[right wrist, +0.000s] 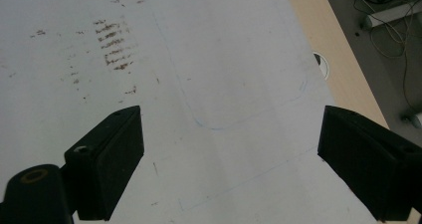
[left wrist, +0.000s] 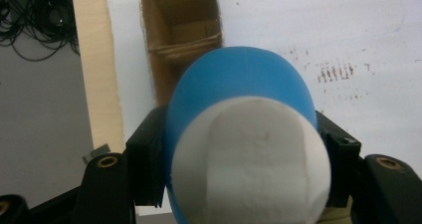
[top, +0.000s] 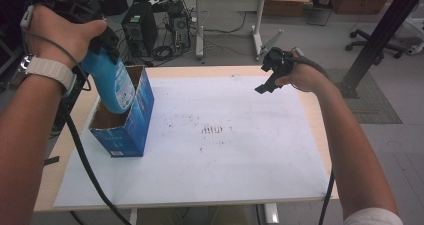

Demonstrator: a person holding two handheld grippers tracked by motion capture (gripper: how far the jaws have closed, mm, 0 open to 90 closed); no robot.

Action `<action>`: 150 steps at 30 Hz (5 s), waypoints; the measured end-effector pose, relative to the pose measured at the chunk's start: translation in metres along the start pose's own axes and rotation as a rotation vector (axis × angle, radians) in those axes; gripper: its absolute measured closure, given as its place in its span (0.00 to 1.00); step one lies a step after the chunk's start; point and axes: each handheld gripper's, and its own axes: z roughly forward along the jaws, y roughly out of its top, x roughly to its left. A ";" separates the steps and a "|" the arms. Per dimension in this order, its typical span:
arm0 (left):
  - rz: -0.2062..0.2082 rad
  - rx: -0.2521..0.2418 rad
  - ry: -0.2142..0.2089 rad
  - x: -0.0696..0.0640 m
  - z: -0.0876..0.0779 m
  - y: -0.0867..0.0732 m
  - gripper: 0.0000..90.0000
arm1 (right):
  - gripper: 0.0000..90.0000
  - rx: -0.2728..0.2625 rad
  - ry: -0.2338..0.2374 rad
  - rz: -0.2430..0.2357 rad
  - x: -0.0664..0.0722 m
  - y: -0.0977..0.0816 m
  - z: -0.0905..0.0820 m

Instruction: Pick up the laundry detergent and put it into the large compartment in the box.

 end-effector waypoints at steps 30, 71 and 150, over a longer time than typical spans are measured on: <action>-0.046 0.003 0.027 0.029 0.050 0.000 0.41 | 0.12 0.026 0.004 0.006 -0.003 -0.001 0.006; -0.010 0.023 0.026 0.031 0.135 -0.011 0.41 | 0.12 0.035 -0.004 0.011 -0.006 -0.001 0.011; 0.033 0.086 0.029 0.035 0.214 -0.020 0.30 | 0.11 0.050 0.003 0.037 -0.006 -0.015 0.017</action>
